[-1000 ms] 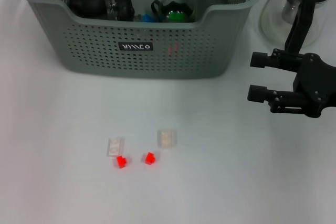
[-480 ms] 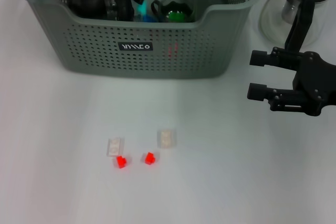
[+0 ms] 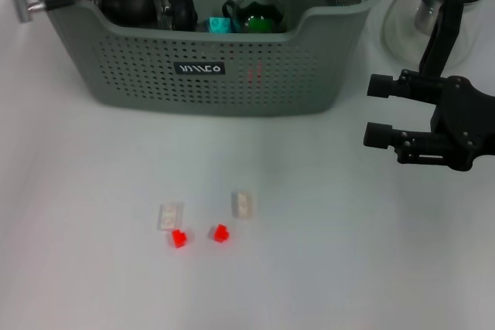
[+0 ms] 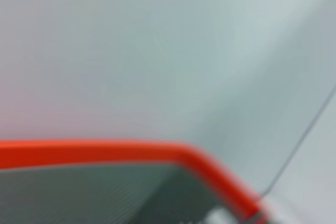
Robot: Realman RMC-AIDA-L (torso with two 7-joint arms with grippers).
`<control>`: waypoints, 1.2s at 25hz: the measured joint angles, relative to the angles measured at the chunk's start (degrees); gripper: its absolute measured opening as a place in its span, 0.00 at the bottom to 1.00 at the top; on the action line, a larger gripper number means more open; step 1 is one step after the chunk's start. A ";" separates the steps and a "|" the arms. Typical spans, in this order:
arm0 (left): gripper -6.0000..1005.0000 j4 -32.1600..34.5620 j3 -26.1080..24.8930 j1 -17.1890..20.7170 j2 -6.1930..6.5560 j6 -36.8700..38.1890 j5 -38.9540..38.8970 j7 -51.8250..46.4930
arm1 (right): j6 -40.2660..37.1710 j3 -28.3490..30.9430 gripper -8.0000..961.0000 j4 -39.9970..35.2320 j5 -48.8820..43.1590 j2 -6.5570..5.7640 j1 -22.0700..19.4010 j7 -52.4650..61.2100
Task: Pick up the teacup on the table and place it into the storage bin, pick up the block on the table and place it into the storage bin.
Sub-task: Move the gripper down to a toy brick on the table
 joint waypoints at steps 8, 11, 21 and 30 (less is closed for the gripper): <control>0.84 -24.82 -15.12 1.93 5.07 24.81 -25.12 18.71 | 0.05 -0.12 0.89 0.27 -0.04 0.09 0.33 -0.07; 0.84 -31.81 -18.06 1.68 6.83 31.19 -26.09 22.43 | 0.10 -0.20 0.89 0.29 -0.05 0.16 0.35 -0.17; 0.84 -33.48 -18.96 5.78 7.81 40.02 -23.46 25.92 | 0.10 -0.07 0.89 0.33 -0.11 0.28 0.14 -0.24; 0.83 -29.76 -17.19 7.60 8.59 42.44 -12.11 27.11 | 0.02 -0.34 0.89 0.30 -0.11 0.43 -0.18 -0.12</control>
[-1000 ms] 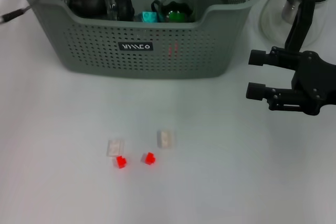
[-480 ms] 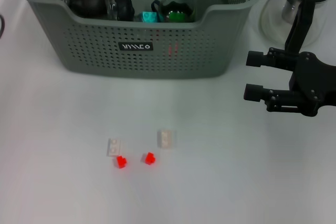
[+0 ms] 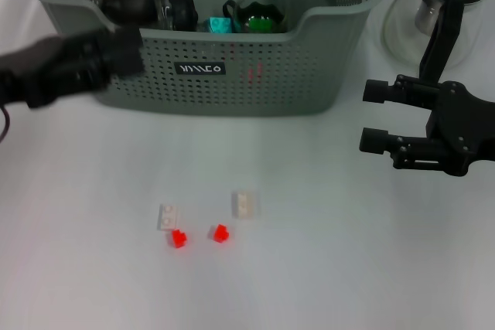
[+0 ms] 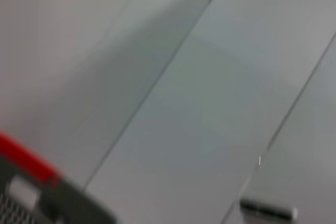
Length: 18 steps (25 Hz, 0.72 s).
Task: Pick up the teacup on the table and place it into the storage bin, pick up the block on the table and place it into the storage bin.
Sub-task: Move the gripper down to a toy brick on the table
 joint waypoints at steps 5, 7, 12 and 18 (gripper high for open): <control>0.83 4.74 0.99 -0.78 0.00 -0.03 10.83 -0.66 | -0.05 -0.04 0.89 0.01 0.02 -0.14 0.00 0.09; 0.83 6.21 1.89 -1.67 -0.01 -0.30 14.26 -1.08 | -0.07 -0.01 0.89 -0.06 0.02 -0.08 0.00 0.14; 0.83 8.14 2.93 -4.20 -0.01 -0.28 20.72 -1.63 | -0.08 0.11 0.89 -0.22 0.02 0.04 0.04 0.28; 0.83 14.93 6.53 -4.31 -0.77 0.03 23.43 -1.66 | -0.08 0.26 0.89 -0.10 0.03 0.03 0.36 0.33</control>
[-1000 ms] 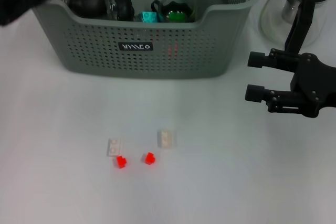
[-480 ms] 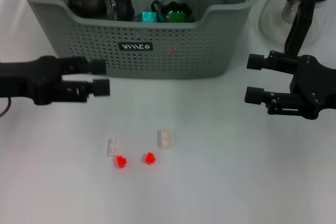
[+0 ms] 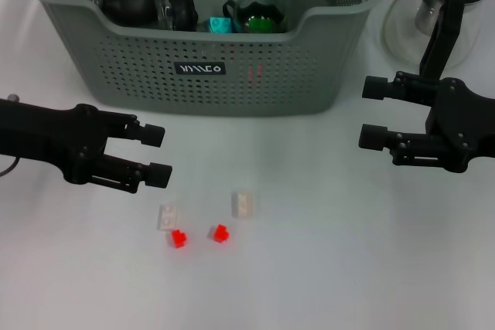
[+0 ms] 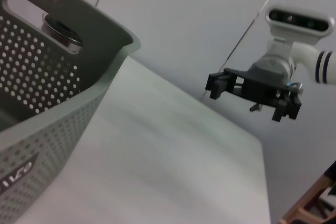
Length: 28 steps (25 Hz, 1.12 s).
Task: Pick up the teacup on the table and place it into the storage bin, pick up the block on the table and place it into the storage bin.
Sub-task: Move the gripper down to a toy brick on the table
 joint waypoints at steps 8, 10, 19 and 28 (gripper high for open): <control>0.83 9.16 5.54 -0.12 -1.80 0.02 4.12 -1.02 | 0.01 0.09 0.89 -0.27 0.30 -0.02 0.11 0.98; 0.83 13.47 7.87 -0.25 -2.66 0.12 7.51 -1.63 | 0.02 0.09 0.89 -0.32 0.33 -0.02 0.29 1.10; 0.83 25.07 16.64 -0.47 -7.48 -2.44 20.14 -1.44 | 0.14 0.08 0.89 -0.36 0.35 0.12 0.86 1.13; 0.83 27.40 25.82 0.74 -9.53 -8.99 25.19 -2.28 | 0.22 0.08 0.89 -0.15 0.40 0.16 1.17 1.13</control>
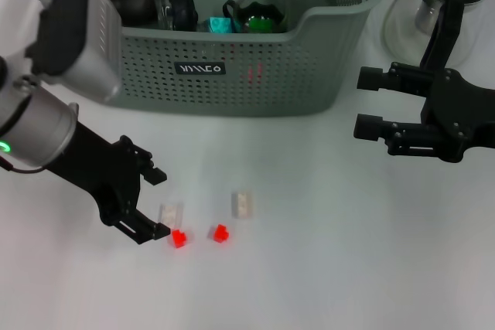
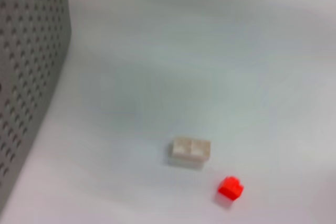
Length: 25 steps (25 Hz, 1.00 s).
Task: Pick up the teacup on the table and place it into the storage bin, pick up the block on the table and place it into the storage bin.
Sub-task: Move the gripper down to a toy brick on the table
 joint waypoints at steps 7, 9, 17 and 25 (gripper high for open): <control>0.83 0.33 7.58 2.17 -0.17 -4.88 2.52 -0.99 | 0.13 0.00 0.89 -0.17 0.04 0.07 -0.01 0.69; 0.83 0.20 9.47 2.51 -0.10 -6.58 2.79 -1.88 | 0.14 0.00 0.89 -0.11 0.04 0.08 -0.02 0.70; 0.82 3.42 15.61 4.90 -0.10 -11.49 4.57 -2.90 | 0.15 0.00 0.89 -0.14 0.04 0.09 -0.04 1.64; 0.81 5.21 21.68 9.23 -0.32 -17.37 7.01 -3.10 | 0.33 0.09 0.89 0.03 0.13 0.09 0.06 2.00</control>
